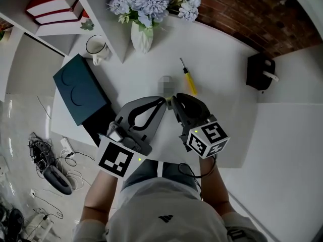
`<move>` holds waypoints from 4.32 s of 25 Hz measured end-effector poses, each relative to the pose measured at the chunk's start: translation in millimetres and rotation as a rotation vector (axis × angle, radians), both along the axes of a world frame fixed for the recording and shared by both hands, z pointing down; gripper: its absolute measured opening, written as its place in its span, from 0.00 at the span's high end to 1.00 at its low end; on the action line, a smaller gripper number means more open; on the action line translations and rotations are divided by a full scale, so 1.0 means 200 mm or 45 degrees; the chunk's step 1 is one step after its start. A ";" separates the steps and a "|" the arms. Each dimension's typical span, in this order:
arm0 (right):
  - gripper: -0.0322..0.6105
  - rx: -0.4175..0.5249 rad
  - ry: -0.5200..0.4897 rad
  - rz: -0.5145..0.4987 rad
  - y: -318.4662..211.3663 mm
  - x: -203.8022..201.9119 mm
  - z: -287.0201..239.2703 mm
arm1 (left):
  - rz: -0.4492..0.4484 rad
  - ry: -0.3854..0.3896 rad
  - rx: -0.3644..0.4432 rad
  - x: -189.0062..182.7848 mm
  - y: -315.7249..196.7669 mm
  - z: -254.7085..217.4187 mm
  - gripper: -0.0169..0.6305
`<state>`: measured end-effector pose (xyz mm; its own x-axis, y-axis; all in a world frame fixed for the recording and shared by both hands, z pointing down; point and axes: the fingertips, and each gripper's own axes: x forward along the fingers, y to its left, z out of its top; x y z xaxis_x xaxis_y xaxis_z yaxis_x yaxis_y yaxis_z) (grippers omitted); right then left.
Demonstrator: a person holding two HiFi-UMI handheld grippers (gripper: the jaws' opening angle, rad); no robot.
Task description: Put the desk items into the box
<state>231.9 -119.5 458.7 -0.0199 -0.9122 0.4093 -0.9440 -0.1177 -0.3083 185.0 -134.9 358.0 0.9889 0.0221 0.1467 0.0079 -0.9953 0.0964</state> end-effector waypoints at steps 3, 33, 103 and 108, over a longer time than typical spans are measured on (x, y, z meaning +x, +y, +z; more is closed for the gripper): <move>0.84 -0.047 0.001 0.007 -0.01 0.01 0.08 | 0.004 0.001 -0.002 0.01 -0.02 0.02 0.95; 0.60 -0.432 0.124 0.028 -0.02 -0.02 0.57 | 0.007 -0.021 -0.059 0.01 -0.10 0.11 0.95; 0.54 0.065 0.074 -0.305 0.07 -0.37 -0.40 | -0.497 0.152 0.045 -0.39 0.15 -0.31 0.95; 0.54 0.115 0.080 -0.444 0.10 -0.48 -0.47 | -0.643 0.159 0.077 -0.52 0.22 -0.34 0.95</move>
